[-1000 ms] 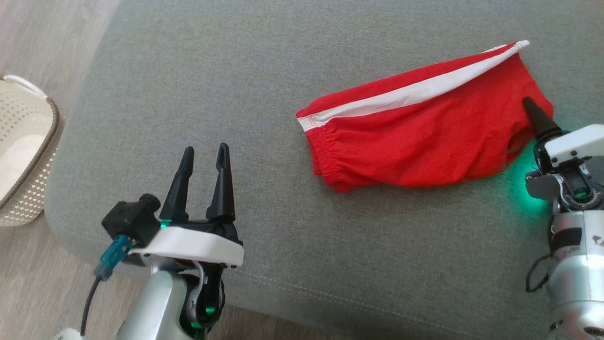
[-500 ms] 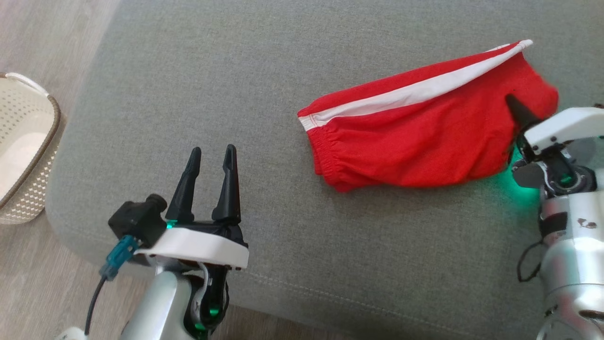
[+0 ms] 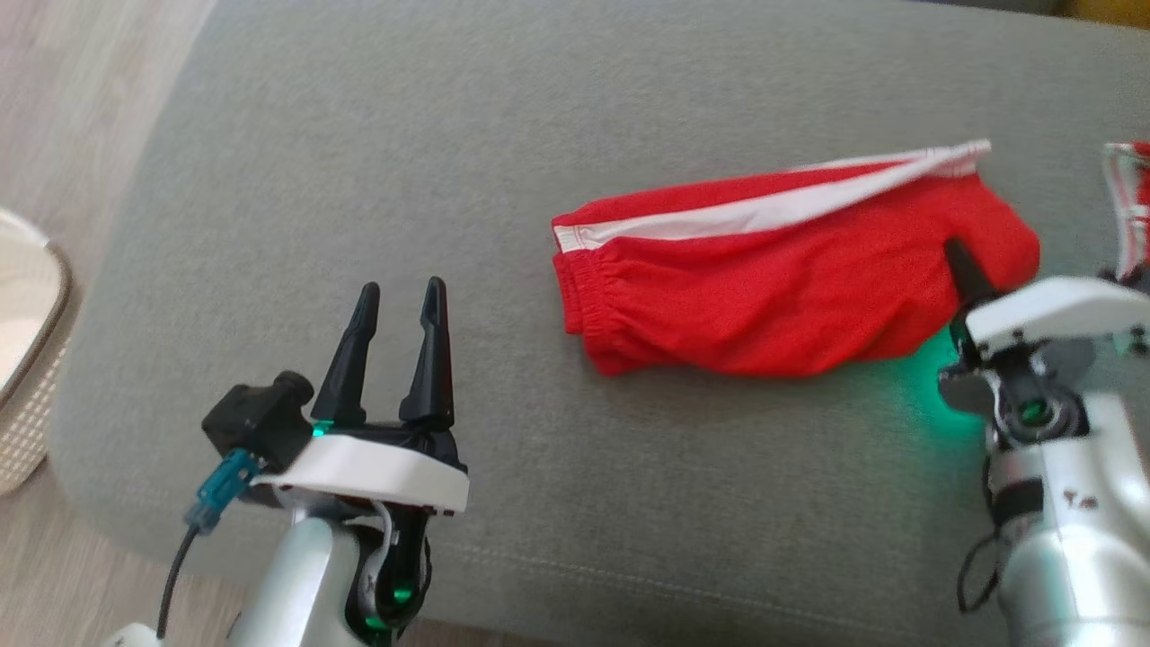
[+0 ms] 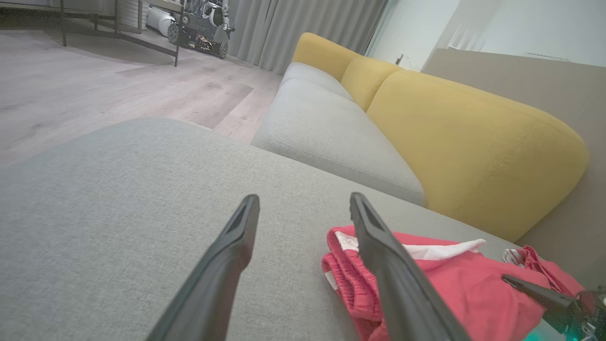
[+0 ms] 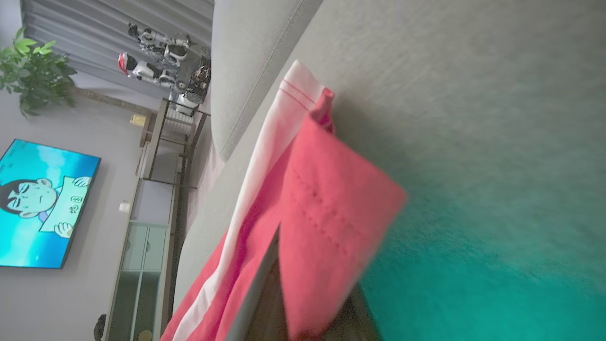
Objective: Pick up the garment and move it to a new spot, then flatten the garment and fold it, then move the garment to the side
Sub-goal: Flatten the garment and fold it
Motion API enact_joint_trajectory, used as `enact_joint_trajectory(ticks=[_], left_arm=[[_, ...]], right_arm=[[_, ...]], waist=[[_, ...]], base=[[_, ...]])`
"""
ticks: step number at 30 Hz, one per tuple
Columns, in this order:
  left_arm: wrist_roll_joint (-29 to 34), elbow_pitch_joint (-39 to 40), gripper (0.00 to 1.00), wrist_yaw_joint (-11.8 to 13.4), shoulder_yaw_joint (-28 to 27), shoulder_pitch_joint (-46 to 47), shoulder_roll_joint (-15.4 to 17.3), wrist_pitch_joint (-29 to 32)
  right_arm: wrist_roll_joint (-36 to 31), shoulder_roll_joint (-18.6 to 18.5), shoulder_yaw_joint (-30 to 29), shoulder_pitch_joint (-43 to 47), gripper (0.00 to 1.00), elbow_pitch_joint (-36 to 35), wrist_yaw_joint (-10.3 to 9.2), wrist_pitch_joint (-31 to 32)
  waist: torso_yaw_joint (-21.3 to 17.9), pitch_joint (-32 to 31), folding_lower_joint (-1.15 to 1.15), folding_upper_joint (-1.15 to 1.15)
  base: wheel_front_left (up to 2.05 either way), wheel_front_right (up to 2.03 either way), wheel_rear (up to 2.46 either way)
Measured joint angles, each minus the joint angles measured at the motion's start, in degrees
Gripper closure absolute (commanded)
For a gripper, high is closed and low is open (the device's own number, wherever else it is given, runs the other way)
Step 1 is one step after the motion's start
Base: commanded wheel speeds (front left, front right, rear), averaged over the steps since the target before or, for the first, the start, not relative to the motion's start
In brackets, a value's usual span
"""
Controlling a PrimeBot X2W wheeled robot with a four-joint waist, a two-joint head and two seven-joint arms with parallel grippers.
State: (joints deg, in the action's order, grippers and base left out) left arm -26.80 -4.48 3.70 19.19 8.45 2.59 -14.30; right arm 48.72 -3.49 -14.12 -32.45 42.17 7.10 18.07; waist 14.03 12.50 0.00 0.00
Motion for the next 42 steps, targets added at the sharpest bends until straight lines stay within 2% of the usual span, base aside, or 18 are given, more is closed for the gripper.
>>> enact_joint_trajectory(ticks=[9, 13, 17, 24, 27, 34, 42], left_arm=[[0.97, -0.56, 0.00, -0.21, -0.90, -1.37, 0.01, 0.00], [0.99, -0.77, 0.00, -0.26, -0.91, -1.41, 0.01, 0.00], [0.99, -0.79, 0.00, -0.26, -1.01, -2.27, 0.01, 0.00], [1.00, -1.29, 0.00, -0.70, -0.89, -3.73, 0.04, 0.00], [1.00, -1.34, 0.00, -0.74, -0.89, -3.74, 0.04, 0.00], [1.00, -1.44, 0.00, -0.73, -1.43, -4.66, 0.04, -0.01], [1.00, -1.72, 0.00, -0.74, -1.66, -6.11, 0.08, 0.00]], right_arm=[[6.19, 0.25, 1.38, 7.67, 1.00, -2.34, 0.00, -6.82], [6.82, 0.47, -0.54, 9.95, 1.00, -2.09, 0.00, -10.10], [7.86, 0.48, -0.43, 10.83, 1.00, -1.37, 0.00, -10.73], [2.59, 0.55, -0.16, 10.48, 1.00, -0.38, 0.00, -13.80], [2.72, 0.54, 0.79, 9.82, 1.00, -0.90, 0.00, -14.10], [4.39, 0.53, 8.68, 9.62, 1.00, -7.09, 0.00, -15.58], [7.86, 0.49, 22.64, 11.88, 1.00, -13.96, 0.00, -15.52]], waist=[[-5.17, -3.30, 0.00, 0.00], [-6.41, -4.76, 0.00, 0.00], [-6.99, -5.88, 0.00, 0.00], [-6.15, -6.87, 0.00, 0.00], [-5.32, -7.34, 0.00, 0.00], [-3.78, -9.16, 0.00, 0.00], [-2.55, -10.26, 0.00, 0.00]], base=[[0.00, 0.00, 0.00], [0.00, 0.00, 0.00], [0.00, 0.00, 0.00], [0.00, 0.00, 0.00], [0.00, 0.00, 0.00], [0.00, 0.00, 0.00], [0.00, 0.00, 0.00]])
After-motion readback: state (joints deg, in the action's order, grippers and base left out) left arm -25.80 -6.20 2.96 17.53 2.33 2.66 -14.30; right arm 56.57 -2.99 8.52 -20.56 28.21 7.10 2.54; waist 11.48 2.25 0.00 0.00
